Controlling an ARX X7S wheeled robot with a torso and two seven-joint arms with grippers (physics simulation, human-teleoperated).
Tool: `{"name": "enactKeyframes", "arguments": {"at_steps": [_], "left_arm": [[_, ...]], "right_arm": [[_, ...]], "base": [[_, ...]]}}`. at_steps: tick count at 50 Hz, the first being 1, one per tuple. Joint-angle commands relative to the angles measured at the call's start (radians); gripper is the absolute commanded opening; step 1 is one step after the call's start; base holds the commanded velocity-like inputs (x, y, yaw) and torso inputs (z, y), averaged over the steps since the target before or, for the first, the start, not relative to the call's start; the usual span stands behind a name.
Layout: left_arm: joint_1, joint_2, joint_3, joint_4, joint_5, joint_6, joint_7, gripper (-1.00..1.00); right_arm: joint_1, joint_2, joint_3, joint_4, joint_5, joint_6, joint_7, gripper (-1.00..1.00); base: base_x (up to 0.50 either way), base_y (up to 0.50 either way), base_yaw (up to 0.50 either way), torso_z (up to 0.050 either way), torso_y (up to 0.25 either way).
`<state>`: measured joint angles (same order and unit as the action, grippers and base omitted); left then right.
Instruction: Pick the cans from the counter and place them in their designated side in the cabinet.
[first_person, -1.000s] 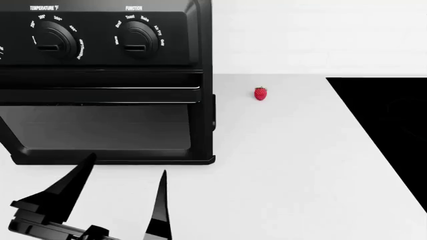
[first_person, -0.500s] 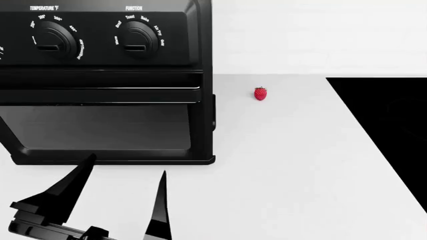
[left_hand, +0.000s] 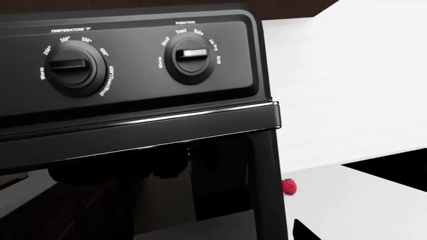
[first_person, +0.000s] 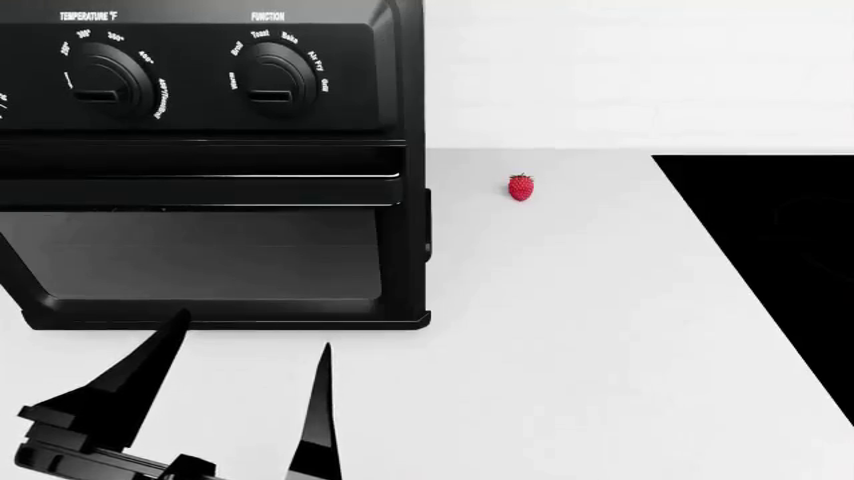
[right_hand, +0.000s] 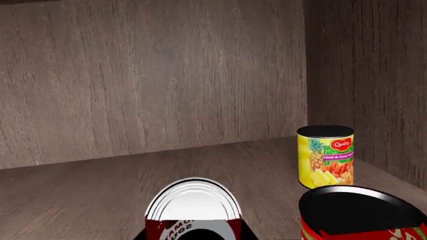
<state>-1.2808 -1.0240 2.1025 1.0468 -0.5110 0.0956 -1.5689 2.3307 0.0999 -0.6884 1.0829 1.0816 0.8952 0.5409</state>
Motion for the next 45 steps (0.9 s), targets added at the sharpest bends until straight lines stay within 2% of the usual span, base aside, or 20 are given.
{"name": "enactKeyframes", "arguments": {"at_steps": [1, 10, 11, 45], "left_arm": [[-0.005, -0.005, 0.008, 0.000, 0.005, 0.004, -0.001, 1.00], [0.014, -0.007, -0.003, 0.000, 0.010, 0.004, 0.000, 1.00], [0.015, -0.008, -0.004, 0.000, 0.011, 0.005, 0.000, 1.00], [0.035, -0.019, -0.017, 0.000, 0.019, 0.006, 0.002, 1.00]], "right_arm": [[-0.091, 0.022, 0.000, 0.007, 0.160, 0.052, 0.035, -1.00], [-0.089, 0.007, -0.014, 0.040, 0.142, 0.036, -0.005, -1.00], [-0.089, 0.005, -0.017, 0.046, 0.140, 0.034, -0.011, 1.00], [-0.128, 0.035, -0.013, -0.067, 0.146, 0.051, 0.043, 1.00]], "base": [[0.00, 0.00, 0.00, 0.000, 0.000], [0.00, 0.00, 0.00, 0.000, 0.000], [0.00, 0.00, 0.00, 0.000, 0.000], [0.00, 0.00, 0.00, 0.000, 0.000]]}}
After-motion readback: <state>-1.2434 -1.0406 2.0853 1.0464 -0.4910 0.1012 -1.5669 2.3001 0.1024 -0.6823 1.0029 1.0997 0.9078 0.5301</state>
